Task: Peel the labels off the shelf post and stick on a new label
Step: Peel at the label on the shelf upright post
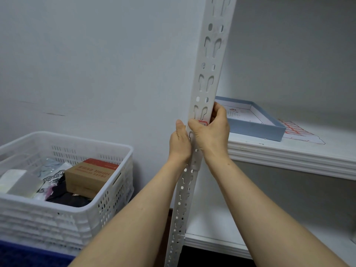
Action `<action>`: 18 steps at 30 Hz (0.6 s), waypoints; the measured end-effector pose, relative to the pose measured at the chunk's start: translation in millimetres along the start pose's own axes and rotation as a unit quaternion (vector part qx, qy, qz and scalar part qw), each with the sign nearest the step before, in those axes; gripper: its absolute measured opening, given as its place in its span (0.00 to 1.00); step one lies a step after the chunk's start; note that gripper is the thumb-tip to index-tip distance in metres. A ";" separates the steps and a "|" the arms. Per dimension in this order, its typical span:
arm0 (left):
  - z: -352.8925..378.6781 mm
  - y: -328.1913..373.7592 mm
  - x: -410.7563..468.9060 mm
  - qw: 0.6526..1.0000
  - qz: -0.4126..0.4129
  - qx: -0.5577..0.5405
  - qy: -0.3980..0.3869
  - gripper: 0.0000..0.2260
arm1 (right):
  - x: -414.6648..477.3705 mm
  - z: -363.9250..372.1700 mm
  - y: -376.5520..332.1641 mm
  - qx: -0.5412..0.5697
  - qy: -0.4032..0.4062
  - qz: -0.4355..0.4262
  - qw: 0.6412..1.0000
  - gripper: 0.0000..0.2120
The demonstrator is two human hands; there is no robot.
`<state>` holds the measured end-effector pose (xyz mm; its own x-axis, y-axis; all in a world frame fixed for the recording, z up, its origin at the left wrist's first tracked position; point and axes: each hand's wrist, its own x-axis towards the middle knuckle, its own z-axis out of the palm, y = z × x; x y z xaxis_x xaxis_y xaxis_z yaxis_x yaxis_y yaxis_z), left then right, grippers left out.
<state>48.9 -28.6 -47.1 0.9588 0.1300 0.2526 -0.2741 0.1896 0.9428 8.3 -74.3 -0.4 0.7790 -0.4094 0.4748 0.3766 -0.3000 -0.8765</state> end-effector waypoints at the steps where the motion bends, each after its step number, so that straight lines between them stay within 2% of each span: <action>1: 0.0 -0.1 -0.2 1.000 0.002 0.001 0.003 0.26 | -0.7 -0.1 0.7 -0.004 0.002 -0.001 1.000 0.33; 8: 0.2 1.5 -0.9 1.000 -0.006 0.000 0.005 0.26 | 1.9 1.1 -0.8 -0.013 0.006 -0.011 1.000 0.29; 13: 0.1 -0.7 0.0 1.000 0.000 -0.012 0.006 0.26 | -0.6 0.6 1.8 -0.018 0.003 -0.009 1.000 0.34; 18: -0.5 0.1 -0.8 1.000 -0.004 -0.010 -0.005 0.27 | -3.4 2.8 -3.6 -0.022 0.009 -0.018 1.000 0.35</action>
<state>48.1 -28.2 -47.3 0.9616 0.1189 0.2472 -0.2676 0.2091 0.9406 5.6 -69.4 1.0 0.7566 -0.4128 0.5071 0.3811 -0.3517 -0.8550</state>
